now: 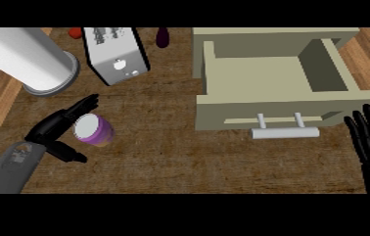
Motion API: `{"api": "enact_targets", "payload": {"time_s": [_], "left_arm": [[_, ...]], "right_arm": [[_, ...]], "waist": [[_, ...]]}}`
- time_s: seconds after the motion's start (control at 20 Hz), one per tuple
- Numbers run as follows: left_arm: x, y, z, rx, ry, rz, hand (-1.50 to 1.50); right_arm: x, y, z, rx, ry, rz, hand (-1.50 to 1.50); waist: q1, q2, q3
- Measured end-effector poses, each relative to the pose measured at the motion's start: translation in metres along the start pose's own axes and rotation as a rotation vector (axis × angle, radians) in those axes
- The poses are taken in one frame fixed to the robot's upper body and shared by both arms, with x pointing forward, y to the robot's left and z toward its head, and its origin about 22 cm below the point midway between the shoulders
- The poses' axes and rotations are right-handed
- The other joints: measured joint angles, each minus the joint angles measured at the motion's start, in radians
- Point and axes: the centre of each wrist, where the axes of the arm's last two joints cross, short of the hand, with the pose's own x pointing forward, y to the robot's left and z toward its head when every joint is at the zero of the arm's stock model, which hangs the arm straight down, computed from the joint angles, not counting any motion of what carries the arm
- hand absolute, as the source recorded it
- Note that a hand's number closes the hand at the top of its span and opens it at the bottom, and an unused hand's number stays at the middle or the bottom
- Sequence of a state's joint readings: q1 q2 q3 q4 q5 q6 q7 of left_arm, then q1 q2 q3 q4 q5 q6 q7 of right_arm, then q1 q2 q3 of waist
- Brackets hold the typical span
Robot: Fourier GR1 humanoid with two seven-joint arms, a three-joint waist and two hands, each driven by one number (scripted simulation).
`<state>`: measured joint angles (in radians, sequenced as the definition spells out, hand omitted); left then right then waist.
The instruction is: Pick up the can, place it into the drawer and close the drawer
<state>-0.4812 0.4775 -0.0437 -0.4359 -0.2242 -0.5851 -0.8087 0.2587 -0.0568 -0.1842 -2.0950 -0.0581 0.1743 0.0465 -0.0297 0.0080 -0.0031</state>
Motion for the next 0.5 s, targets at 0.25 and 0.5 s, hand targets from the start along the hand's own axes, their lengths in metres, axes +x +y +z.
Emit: {"api": "enact_targets", "payload": {"time_s": [0.25, 0.5], "left_arm": [[-0.003, -0.003, -0.005, -0.002, 0.000, 0.000, -1.50], [-0.006, -0.013, -0.017, -0.017, -0.011, 0.011, -1.50]], "right_arm": [[0.002, 0.003, -0.004, -0.006, -0.007, -0.006, -1.50], [0.005, 0.001, -0.002, -0.007, -0.006, -0.010, -1.50]], "waist": [[-0.001, 0.002, 0.000], [0.002, 0.000, 0.000]]}}
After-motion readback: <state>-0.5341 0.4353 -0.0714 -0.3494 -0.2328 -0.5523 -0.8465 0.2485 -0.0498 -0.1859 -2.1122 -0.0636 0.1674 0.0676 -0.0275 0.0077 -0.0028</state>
